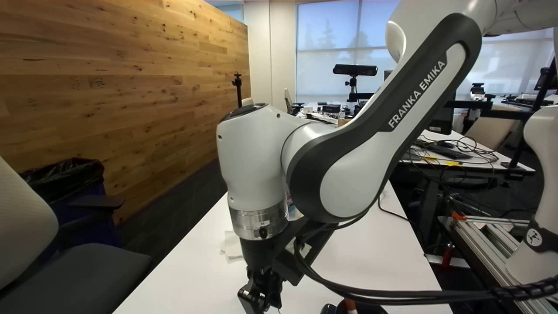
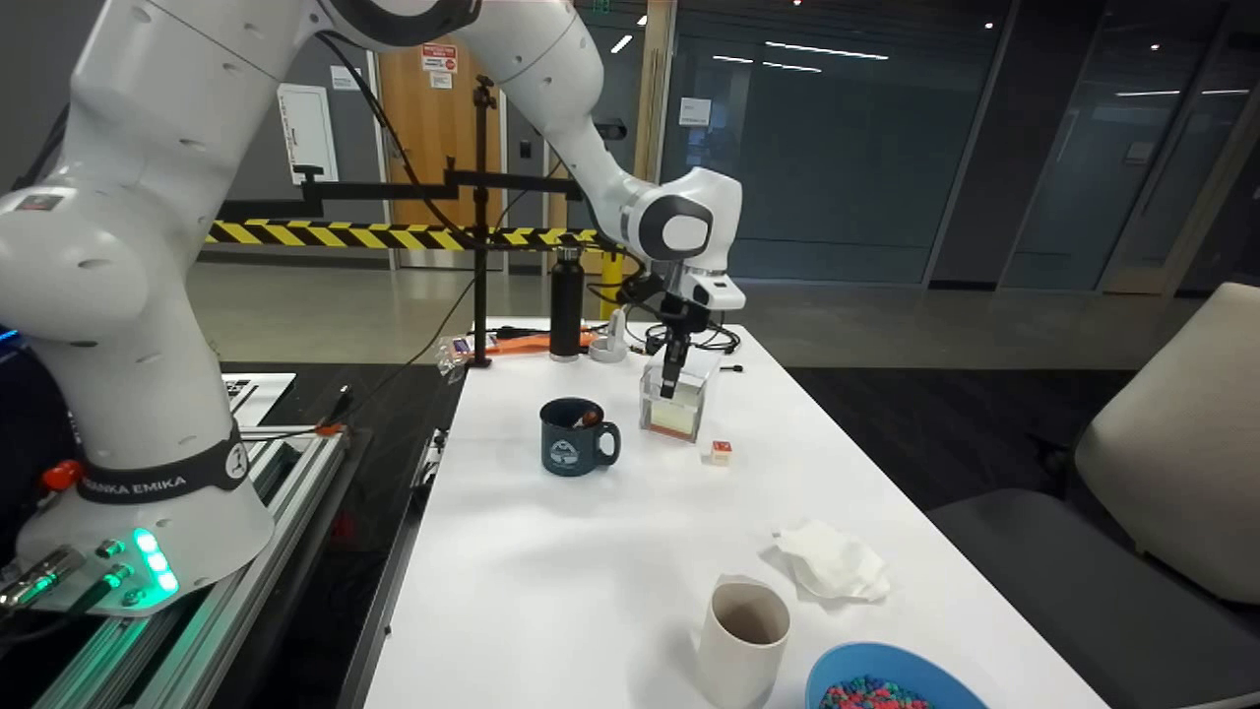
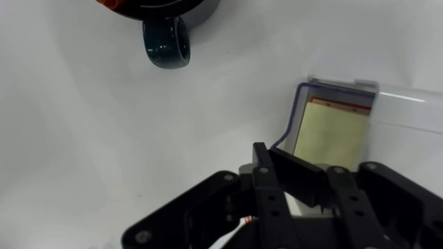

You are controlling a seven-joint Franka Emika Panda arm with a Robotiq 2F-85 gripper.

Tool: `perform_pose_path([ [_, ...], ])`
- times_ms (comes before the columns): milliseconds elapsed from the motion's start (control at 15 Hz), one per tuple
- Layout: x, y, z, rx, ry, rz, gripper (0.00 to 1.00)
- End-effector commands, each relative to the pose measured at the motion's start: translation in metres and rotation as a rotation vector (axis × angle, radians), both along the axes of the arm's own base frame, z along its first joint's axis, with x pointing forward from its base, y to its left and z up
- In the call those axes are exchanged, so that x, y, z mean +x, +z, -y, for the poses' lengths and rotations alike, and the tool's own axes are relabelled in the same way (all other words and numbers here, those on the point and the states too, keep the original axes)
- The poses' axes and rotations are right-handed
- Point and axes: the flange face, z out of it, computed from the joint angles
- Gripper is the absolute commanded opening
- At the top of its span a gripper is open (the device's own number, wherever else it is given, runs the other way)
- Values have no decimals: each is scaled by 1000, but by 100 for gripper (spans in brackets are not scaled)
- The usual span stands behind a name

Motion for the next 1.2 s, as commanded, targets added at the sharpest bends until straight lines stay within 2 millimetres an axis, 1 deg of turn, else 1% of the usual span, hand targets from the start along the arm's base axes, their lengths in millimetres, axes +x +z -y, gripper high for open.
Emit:
perform_pose_path([
  [0,7,-4,3,-11,20,13,1],
  [1133,5,-11,18,-23,5,3,1],
])
